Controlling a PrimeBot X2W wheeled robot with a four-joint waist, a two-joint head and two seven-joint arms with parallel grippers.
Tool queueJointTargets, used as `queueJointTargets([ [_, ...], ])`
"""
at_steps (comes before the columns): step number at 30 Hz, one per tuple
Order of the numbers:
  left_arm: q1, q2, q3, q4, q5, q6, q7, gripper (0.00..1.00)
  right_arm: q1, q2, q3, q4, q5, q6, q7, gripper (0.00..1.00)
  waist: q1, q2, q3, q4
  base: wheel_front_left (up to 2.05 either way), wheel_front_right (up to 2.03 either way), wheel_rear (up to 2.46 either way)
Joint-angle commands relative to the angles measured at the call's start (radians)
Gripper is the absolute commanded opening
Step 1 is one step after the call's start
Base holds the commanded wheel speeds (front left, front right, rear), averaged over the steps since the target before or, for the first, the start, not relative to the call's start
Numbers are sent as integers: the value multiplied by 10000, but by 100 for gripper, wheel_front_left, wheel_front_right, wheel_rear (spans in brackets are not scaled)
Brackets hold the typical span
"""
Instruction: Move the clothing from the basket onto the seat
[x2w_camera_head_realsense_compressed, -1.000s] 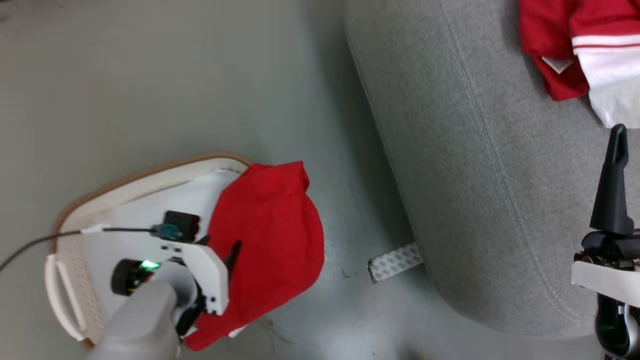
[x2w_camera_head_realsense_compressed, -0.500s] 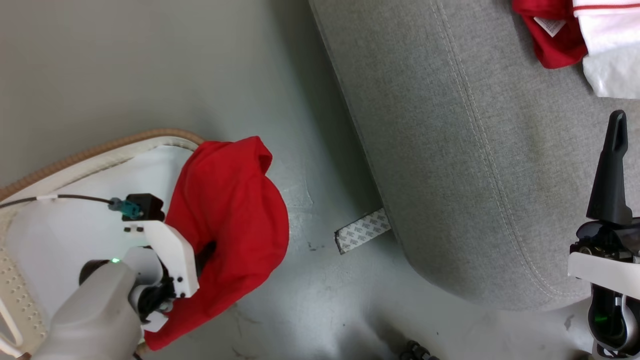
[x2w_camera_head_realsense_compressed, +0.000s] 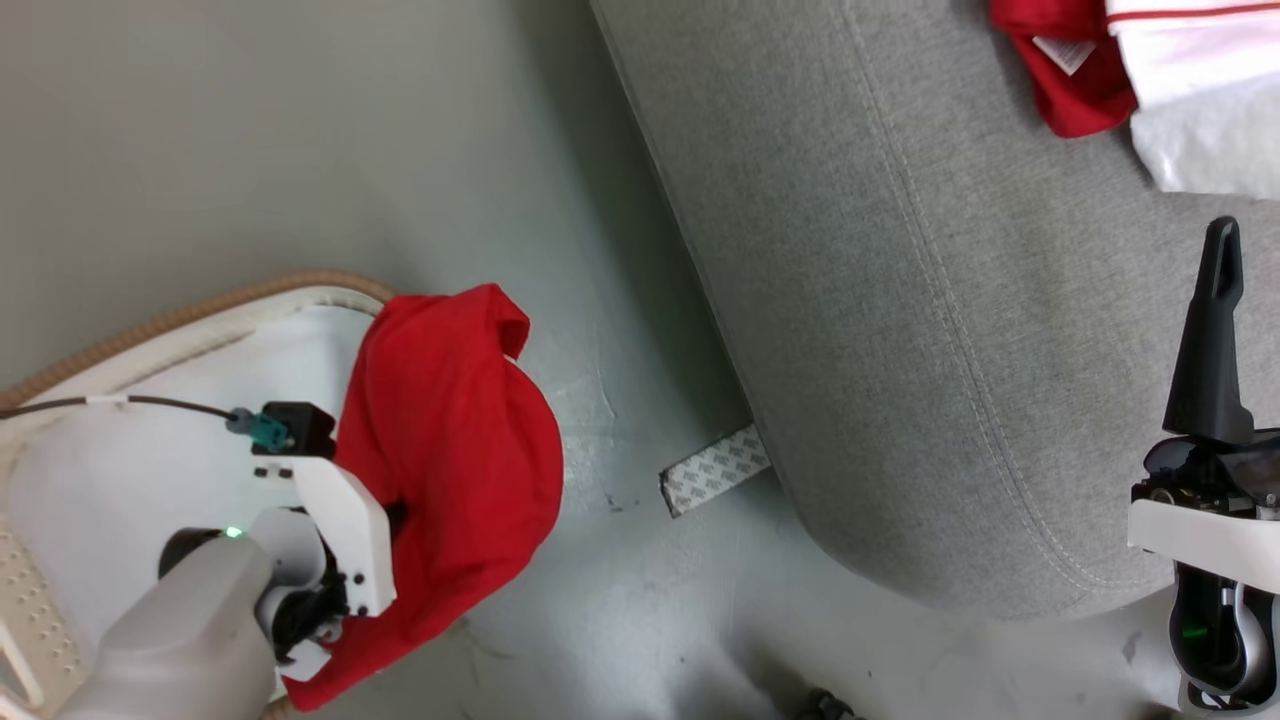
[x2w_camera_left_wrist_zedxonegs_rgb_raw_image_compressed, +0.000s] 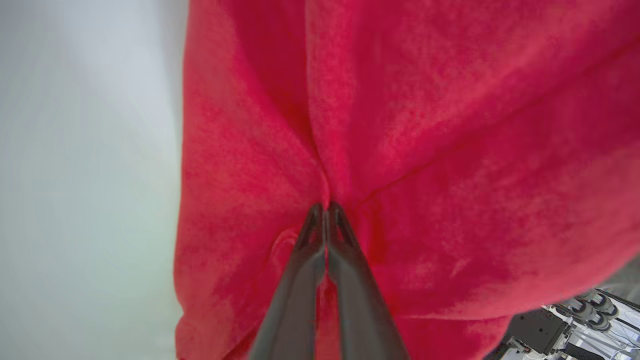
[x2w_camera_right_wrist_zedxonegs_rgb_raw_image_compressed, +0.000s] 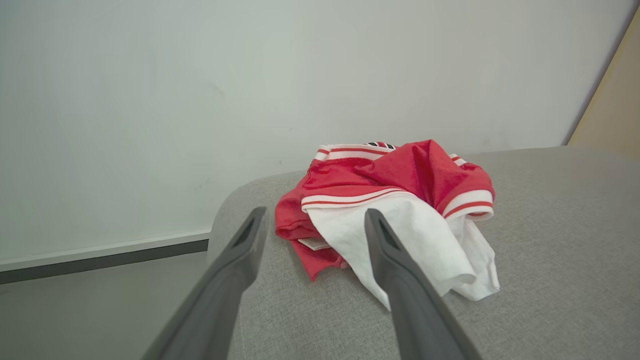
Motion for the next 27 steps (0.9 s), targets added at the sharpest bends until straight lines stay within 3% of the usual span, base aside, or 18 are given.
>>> queueJointTargets([
  [1, 32, 2, -108, 23, -164, 6, -138, 0, -33, 25, -35, 40, -128, -24, 0, 100, -1, 0, -211, 81, 0, 0, 0],
  [16, 540, -837, -1432, -54, -1446, 5, -1959, 0, 619, 0, -318, 130, -1122, -24, 0, 100, -1, 0, -2799, 1187, 0, 0, 0],
  [27, 795, -1432, -2650, -912, -1755, 5, -4197, 0, 1510, -687, -249, 450, -1137, -24, 0, 100, -1, 0, -5016, 2565, 0, 0, 0],
])
